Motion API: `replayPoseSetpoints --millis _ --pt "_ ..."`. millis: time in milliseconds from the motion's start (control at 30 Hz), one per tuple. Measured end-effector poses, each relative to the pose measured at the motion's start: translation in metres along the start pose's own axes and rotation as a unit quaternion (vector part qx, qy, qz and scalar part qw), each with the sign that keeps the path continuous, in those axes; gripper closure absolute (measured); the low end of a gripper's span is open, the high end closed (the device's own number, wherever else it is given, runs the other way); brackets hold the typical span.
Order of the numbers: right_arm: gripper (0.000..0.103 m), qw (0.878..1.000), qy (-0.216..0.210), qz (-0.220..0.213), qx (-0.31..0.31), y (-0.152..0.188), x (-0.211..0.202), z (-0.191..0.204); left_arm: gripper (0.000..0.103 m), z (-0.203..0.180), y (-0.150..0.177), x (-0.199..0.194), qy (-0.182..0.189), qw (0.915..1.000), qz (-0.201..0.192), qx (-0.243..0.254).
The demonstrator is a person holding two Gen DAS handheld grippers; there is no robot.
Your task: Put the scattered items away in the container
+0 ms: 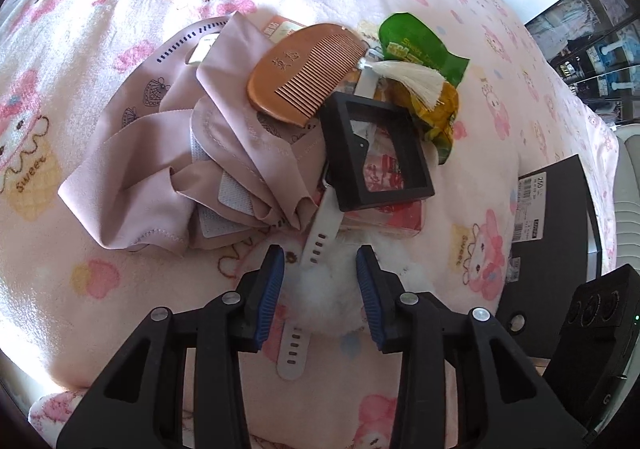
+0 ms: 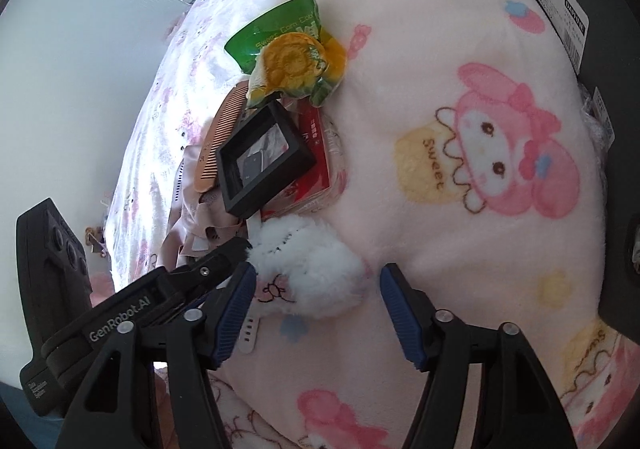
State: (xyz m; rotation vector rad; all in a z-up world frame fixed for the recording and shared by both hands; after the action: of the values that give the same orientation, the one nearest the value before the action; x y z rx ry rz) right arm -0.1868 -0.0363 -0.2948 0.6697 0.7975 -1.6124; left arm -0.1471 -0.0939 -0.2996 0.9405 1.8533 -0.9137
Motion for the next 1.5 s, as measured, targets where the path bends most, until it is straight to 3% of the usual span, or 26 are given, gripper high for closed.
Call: replayPoseSetpoints --millis 133,300,400,533,667,867,967,1133,1367,1433,1500 --pt "0.043 1.000 -0.019 -0.011 0.004 -0.001 -0.011 0.007 0.066 -0.016 0.006 -0.003 0.087 0.9961 0.017 0.001" --pt "0.044 0.999 -0.020 -0.030 -0.008 0.001 -0.034 0.014 0.066 -0.033 0.007 -0.016 0.147 0.9891 0.008 0.010" --pt "0.044 0.999 -0.016 -0.037 -0.003 0.000 -0.041 0.011 0.066 -0.026 0.002 -0.018 0.124 0.9923 -0.006 -0.008" --pt "0.044 0.998 0.053 -0.042 0.003 -0.005 -0.036 -0.014 0.065 -0.012 -0.002 -0.017 0.100 0.9942 -0.015 -0.037" --pt "0.044 0.998 0.039 -0.021 0.038 -0.005 -0.021 -0.029 0.064 -0.003 0.000 -0.008 0.085 0.9950 -0.006 -0.053" --pt "0.044 0.998 0.002 -0.010 0.056 -0.012 -0.011 -0.023 0.064 -0.008 0.009 0.003 0.069 0.9971 0.021 -0.024" --pt "0.044 0.998 -0.020 0.002 0.053 -0.011 -0.007 -0.012 0.063 -0.011 0.011 0.004 0.085 0.9957 0.029 -0.023" --pt "0.047 0.999 -0.031 -0.019 0.025 -0.008 -0.027 0.001 0.063 -0.028 0.013 -0.003 0.169 0.9847 0.037 -0.023" --pt "0.049 0.997 -0.037 -0.044 0.053 0.002 -0.064 -0.014 0.063 -0.069 0.028 -0.008 0.234 0.9692 0.067 0.038" --pt "0.049 0.996 -0.044 -0.052 0.065 0.007 -0.074 -0.020 0.061 -0.077 0.033 -0.009 0.235 0.9679 0.072 0.054" --pt "0.049 0.995 -0.050 -0.050 0.070 0.012 -0.078 -0.025 0.060 -0.073 0.034 -0.009 0.208 0.9741 0.064 0.060"
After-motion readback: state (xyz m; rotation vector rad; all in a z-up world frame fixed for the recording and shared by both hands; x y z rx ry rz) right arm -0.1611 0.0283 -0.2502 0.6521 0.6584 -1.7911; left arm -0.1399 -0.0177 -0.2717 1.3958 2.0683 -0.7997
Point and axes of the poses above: each gripper's, at about its wrist camera, not at the fingertips, and x roughly the way its jaws point, z to its left, y to its underside, the point moved 10 cm from there along x, roughly the way its jaws point, and after that the axes turned 4 degrees about x, right-handed, at the moved point
